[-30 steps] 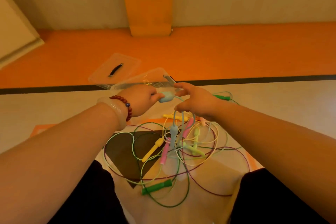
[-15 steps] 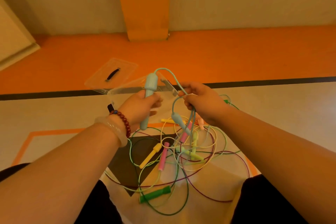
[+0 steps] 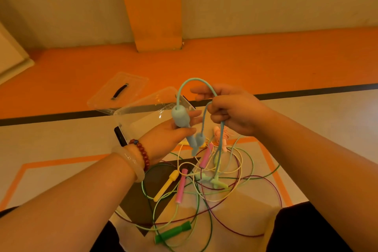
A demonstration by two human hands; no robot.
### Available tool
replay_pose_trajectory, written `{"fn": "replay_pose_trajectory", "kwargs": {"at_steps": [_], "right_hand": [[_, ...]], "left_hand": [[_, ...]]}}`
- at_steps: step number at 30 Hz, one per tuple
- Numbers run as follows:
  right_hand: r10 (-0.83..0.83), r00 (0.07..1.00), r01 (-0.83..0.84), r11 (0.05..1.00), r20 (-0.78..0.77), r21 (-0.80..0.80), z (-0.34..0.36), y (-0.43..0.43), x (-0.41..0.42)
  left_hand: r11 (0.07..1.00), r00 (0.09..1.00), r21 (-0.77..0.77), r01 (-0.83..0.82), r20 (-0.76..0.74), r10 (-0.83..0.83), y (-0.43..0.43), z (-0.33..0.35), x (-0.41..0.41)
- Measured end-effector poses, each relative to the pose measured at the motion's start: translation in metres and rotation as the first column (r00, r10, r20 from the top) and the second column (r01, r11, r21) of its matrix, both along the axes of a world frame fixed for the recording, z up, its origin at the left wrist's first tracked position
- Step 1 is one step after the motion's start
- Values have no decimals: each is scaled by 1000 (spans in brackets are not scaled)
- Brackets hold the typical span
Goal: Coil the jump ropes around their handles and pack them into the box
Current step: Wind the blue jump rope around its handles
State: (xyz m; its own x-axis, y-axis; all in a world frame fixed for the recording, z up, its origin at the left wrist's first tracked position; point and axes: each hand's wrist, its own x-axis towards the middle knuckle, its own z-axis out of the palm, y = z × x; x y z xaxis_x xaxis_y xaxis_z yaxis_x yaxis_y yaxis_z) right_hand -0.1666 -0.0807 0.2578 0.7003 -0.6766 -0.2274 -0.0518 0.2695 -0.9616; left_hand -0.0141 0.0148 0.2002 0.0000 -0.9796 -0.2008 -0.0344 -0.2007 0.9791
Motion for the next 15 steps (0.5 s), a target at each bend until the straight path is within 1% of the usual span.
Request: {"fn": "replay_pose_trajectory", "kwargs": {"at_steps": [4,7,9,11,13,15], "right_hand": [[6,1000,-7,999,-10,-53,9,-3,-4],[-83,995,76,987,-47,-140,11,-9,-9],[-175,970,117,946,-170,-304,10,-16,-16],[-265,901,63,863,-343,-502,10,-23,-25],[-300,842,-30,803,-447,-595,10,-26,-32],[-295,829,-83,775,-475,-626,11,-25,-34]], "left_hand": [[999,999,51,0,-32,1,0,6,-2],[986,990,167,-11,-135,33,2,6,4],[974,980,224,-24,-189,67,4,7,11],[965,977,256,-50,-190,101,6,8,23],[950,977,310,-36,-187,98,8,10,35],[924,984,382,10,-167,59,11,12,42]]}}
